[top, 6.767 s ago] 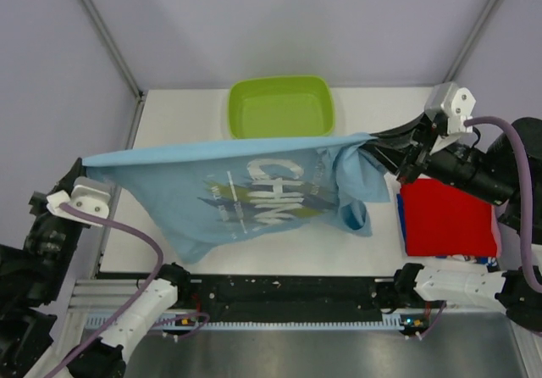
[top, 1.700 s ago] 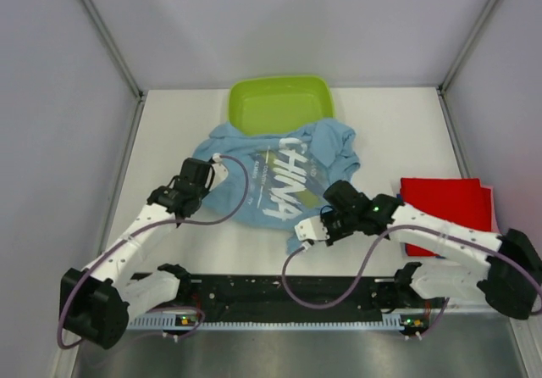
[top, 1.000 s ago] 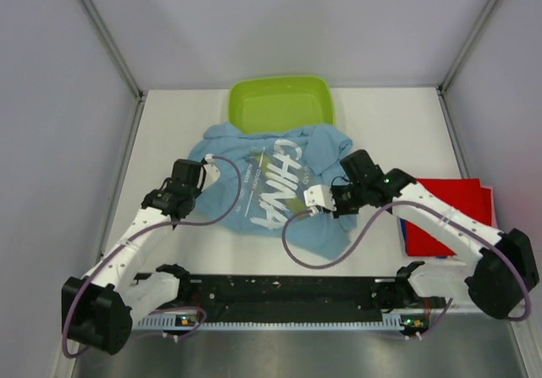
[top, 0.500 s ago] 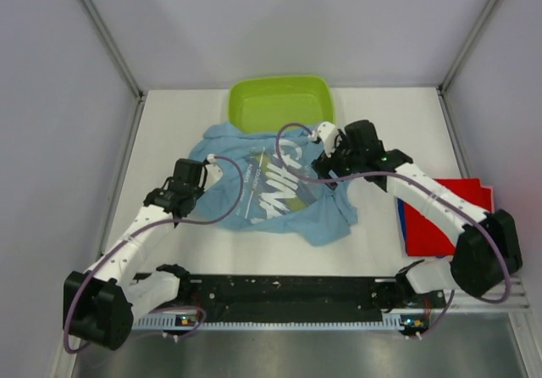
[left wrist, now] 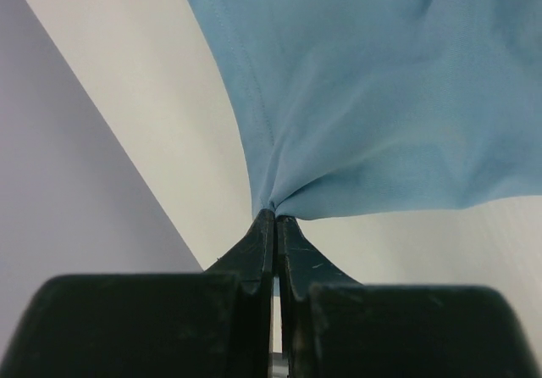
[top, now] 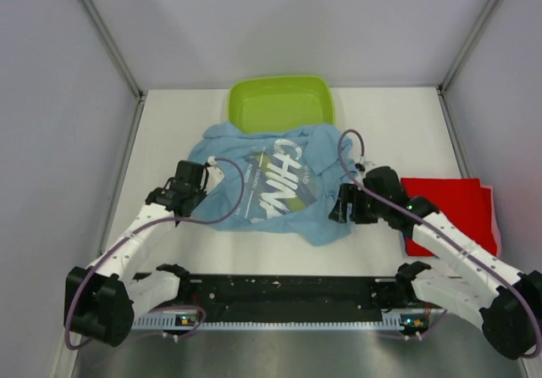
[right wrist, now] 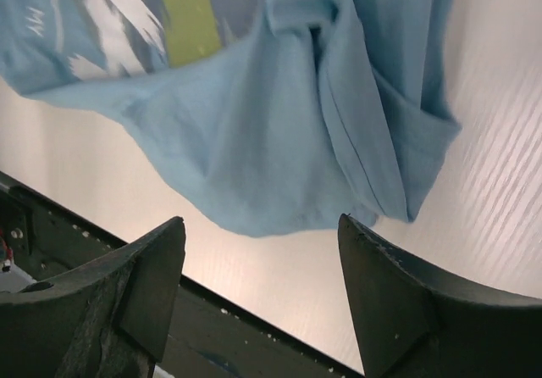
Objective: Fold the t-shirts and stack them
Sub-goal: Flatten out the tshirt
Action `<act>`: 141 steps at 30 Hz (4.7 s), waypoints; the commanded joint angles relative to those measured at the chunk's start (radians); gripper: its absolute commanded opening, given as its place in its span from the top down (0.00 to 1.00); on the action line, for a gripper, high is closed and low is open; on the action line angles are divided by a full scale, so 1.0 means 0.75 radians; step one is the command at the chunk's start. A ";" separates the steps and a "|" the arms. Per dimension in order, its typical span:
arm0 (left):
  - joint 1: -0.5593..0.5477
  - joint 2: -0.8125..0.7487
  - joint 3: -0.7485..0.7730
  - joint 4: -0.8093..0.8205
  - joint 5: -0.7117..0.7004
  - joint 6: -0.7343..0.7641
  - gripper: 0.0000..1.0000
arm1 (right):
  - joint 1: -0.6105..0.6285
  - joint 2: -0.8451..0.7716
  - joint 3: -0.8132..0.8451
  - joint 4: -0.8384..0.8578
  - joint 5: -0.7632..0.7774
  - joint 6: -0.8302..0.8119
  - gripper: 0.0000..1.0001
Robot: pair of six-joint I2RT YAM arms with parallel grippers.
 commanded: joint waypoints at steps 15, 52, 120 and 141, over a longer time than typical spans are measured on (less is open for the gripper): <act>0.006 -0.099 -0.069 0.051 0.051 -0.029 1.00 | -0.001 0.162 -0.392 0.354 0.177 0.366 0.36; 0.027 -0.498 0.438 -0.716 0.231 0.082 1.00 | 0.003 -0.331 0.851 -0.627 0.097 -0.020 1.00; 0.023 -0.459 -0.253 -0.552 0.389 0.405 0.51 | -0.572 -0.611 0.222 -0.639 -0.502 0.016 1.00; -0.341 -0.021 -0.079 -0.603 0.629 0.393 0.51 | -0.570 -0.364 0.269 -0.386 -0.177 -0.096 1.00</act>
